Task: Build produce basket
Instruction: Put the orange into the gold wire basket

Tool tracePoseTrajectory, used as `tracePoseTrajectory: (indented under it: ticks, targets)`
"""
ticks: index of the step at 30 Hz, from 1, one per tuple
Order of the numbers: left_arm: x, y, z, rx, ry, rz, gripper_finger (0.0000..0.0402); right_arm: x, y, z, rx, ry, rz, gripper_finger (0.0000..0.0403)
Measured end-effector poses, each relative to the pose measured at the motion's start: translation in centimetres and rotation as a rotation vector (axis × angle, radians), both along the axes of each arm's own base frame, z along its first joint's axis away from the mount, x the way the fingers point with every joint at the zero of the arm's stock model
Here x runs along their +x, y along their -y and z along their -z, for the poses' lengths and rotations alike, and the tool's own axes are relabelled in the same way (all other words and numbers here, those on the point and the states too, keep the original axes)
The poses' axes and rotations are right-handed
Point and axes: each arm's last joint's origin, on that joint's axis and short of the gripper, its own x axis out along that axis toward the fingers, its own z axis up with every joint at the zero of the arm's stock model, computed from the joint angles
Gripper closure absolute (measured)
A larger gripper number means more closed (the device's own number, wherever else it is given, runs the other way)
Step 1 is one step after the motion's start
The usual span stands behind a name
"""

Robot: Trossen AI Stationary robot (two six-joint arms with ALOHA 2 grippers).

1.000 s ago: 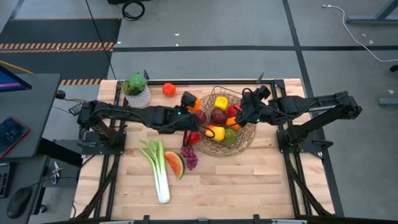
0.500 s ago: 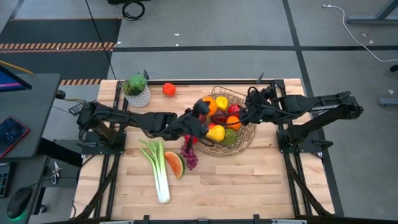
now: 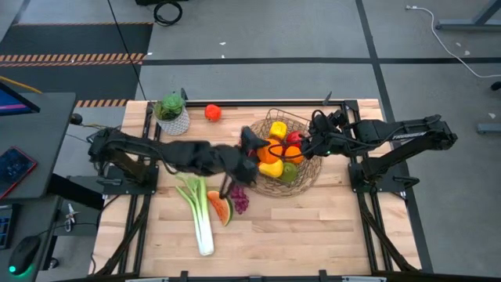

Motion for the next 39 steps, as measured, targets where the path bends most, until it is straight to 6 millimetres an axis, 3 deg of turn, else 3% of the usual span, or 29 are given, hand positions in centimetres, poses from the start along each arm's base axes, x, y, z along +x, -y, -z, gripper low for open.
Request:
tracePoseTrajectory:
  ticks: [7,11,19,23,32,39]
  targets:
    - [-4.5,-3.7,-5.2,-0.414,0.240,0.095,0.0131,0.0,-0.4,0.0,-0.005,0.004,-0.013,0.0030]
    - [-6.4,-6.2,-6.3,-0.669,0.262,0.149,0.0131,0.0,-0.3,0.0,-0.011,0.008,-0.009,0.0030]
    - [-7.1,-10.0,-4.9,-1.221,0.073,0.269,0.0131,0.2,-0.3,-0.1,-0.009,0.028,-0.007,0.0030]
    - [-6.5,-10.9,-3.4,-1.392,-0.009,0.268,0.0131,0.3,-0.3,-0.2,-0.007,0.038,-0.006,0.0030]
    - [-5.6,-10.8,0.0,-1.469,-0.100,0.205,0.0131,0.5,-0.4,-0.2,0.016,0.056,-0.018,0.0030]
    - [-6.0,-10.2,0.2,-1.551,-0.248,0.451,0.0131,0.5,-0.4,-0.2,0.017,0.063,-0.018,0.0030]
